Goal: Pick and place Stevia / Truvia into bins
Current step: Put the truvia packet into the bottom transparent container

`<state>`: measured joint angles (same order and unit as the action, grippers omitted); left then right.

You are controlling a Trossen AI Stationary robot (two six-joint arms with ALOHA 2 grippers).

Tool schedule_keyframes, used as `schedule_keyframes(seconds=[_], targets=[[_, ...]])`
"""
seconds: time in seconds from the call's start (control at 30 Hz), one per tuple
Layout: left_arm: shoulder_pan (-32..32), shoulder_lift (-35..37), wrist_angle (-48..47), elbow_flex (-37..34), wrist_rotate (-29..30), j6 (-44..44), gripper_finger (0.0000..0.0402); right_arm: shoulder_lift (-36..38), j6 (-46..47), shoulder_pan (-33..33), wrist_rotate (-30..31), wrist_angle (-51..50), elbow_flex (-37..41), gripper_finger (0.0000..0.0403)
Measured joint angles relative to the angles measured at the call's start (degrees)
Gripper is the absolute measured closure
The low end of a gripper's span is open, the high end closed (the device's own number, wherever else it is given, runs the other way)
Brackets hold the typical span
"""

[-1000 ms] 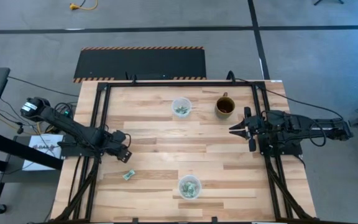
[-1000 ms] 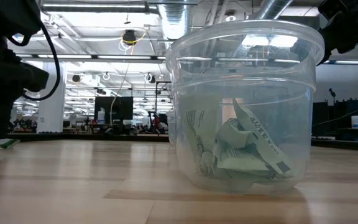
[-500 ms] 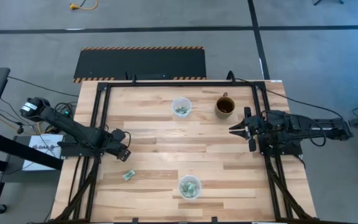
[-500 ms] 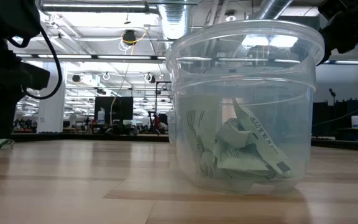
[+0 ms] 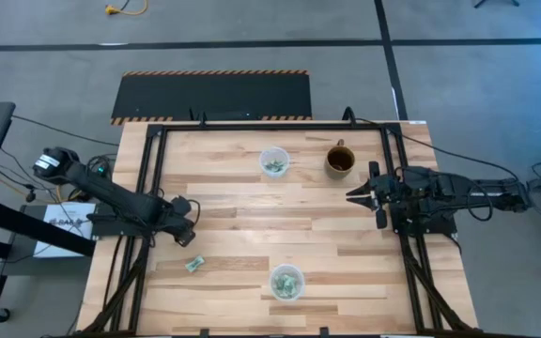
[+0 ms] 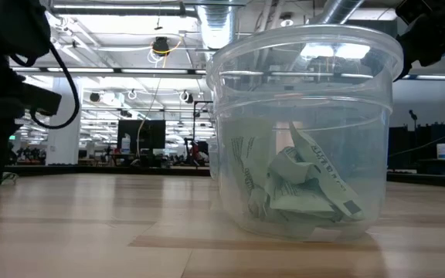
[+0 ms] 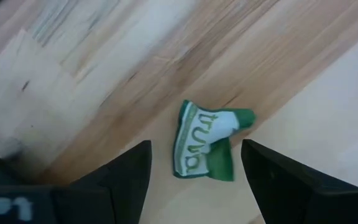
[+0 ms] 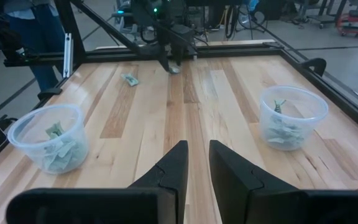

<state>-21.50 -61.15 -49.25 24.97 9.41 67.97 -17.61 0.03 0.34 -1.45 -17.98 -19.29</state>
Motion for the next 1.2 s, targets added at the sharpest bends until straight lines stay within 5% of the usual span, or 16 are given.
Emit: schedule_keyframes(seconds=[0.4, 0.8, 0.9, 1.2], targets=[[0.0, -6.3, 1.8, 0.3, -0.7, -7.3, 0.0182, 0.0, 0.0, 0.0, 0.0, 0.0, 0.0, 0.0344], [0.0, -6.2, 4.6, 0.1, -1.6, -7.8, 0.0353, 0.0, 0.0, 0.0, 0.0, 0.0, 0.0, 0.0344], [-0.1, -6.2, 5.8, 0.1, -0.4, -8.5, 0.0387, 0.0, 0.0, 0.0, 0.0, 0.0, 0.0, 0.0344], [-1.0, -6.4, 11.1, 6.4, 10.8, -15.9, 0.0392, 0.0, 0.0, 0.0, 0.0, 0.0, 0.0, 0.0344]])
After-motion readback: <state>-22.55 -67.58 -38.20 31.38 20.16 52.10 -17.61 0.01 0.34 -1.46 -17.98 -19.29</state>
